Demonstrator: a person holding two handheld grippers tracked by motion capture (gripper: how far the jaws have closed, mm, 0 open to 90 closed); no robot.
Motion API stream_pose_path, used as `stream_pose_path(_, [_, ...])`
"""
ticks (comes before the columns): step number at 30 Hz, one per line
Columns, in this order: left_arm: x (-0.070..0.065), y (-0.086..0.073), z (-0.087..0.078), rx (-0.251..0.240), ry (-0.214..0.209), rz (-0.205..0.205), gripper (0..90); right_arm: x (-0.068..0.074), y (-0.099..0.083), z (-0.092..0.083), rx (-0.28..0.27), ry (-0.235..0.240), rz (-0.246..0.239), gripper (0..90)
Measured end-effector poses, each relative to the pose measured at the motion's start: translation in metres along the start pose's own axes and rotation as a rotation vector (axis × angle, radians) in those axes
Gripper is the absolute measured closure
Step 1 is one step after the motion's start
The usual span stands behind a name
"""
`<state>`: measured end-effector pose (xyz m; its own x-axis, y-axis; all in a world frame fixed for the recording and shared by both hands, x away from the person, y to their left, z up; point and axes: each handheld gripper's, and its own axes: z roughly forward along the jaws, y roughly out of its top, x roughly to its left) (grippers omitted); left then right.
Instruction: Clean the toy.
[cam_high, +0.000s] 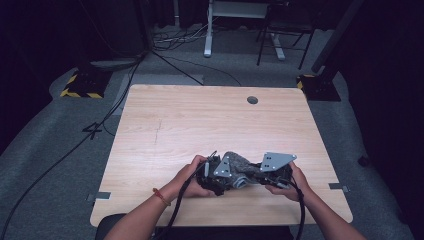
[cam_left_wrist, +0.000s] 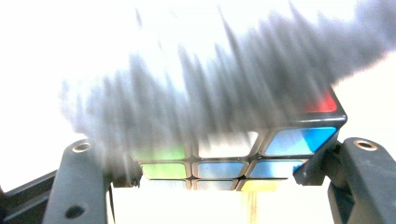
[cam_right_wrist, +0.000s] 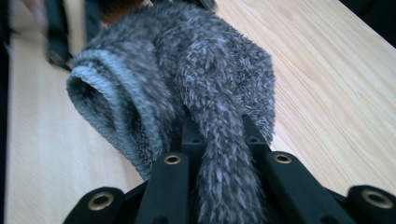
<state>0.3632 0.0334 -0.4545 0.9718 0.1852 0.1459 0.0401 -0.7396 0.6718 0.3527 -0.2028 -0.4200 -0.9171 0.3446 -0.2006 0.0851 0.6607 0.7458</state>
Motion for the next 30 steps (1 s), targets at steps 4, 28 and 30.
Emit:
stream_pose_path(4, [0.001, 0.001, -0.003, -0.012, 0.0, -0.012, 33.7, -0.006, -0.005, -0.006, -0.004, -0.016, 0.024, 78.1])
stream_pose_path(28, [0.003, -0.001, -0.001, 0.006, -0.014, -0.014, 33.7, -0.002, -0.001, 0.0, -0.034, 0.001, 0.02, 77.8])
stream_pose_path(30, [0.003, 0.0, 0.001, 0.012, -0.018, -0.008, 33.7, 0.003, 0.004, 0.001, -0.048, 0.02, 0.006, 77.8])
